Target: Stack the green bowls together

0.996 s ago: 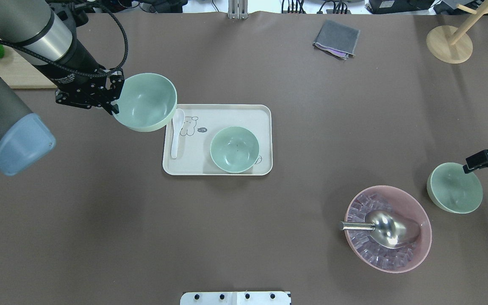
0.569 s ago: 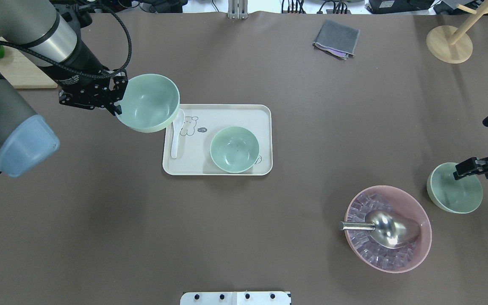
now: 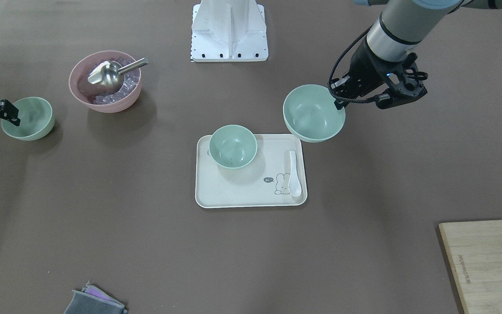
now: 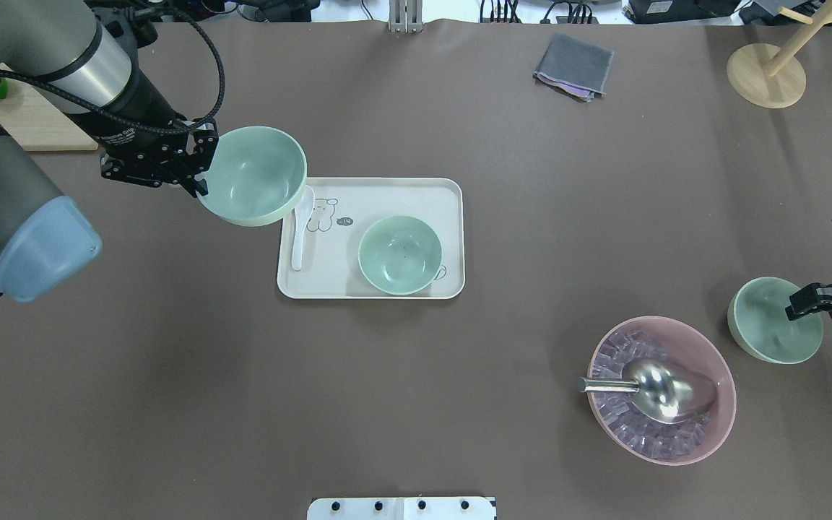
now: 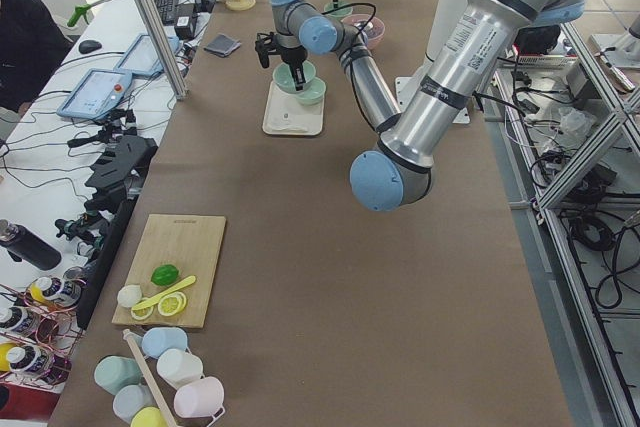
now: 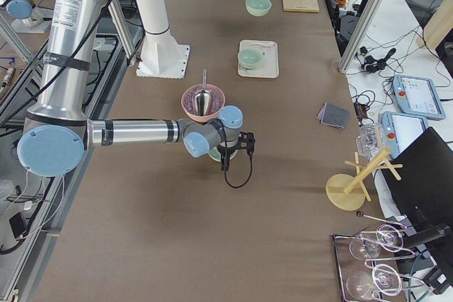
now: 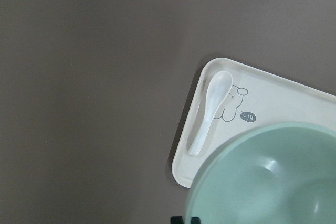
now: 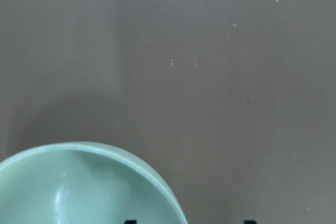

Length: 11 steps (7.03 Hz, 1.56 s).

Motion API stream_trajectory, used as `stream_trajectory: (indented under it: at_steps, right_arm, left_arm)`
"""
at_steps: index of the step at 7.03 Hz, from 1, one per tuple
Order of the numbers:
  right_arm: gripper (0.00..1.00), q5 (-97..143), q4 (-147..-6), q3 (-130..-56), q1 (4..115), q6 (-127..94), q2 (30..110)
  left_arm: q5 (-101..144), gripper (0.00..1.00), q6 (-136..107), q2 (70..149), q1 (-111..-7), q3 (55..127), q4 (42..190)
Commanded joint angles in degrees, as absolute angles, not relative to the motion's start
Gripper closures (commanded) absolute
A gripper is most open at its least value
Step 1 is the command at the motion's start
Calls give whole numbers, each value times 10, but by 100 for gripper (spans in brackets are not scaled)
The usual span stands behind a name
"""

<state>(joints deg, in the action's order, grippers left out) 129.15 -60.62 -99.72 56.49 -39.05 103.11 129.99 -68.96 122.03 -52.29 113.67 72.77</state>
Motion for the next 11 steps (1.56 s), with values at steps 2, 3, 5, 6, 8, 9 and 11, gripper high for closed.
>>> stream_trajectory:
  at_steps: [2, 3, 5, 6, 8, 9, 11]
  right_arm:
    - [76, 1293, -593, -1003, 565, -390, 1045]
    - [80, 1293, -593, -1019, 564, -389, 1058]
    - [82, 1294, -594, -1034, 564, -389, 1063]
    - [86, 1293, -594, -1033, 563, -391, 1063]
    - [100, 1296, -595, -1050, 565, -395, 1063]
    - [100, 1311, -607, -1080, 577, -397, 1064]
    - [100, 1368, -655, -1120, 632, -397, 1059]
  left_arm:
    - [1299, 100, -689, 1219, -523, 1138, 728]
    - [1299, 100, -690, 1219, -523, 1139, 728]
    - [1299, 100, -689, 1219, -523, 1137, 728]
    - [1299, 100, -688, 1218, -523, 1136, 728]
    - [1298, 100, -689, 1220, -520, 1136, 728]
    - [1296, 100, -690, 1221, -511, 1136, 728]
    - [1285, 100, -698, 1226, -493, 1134, 729]
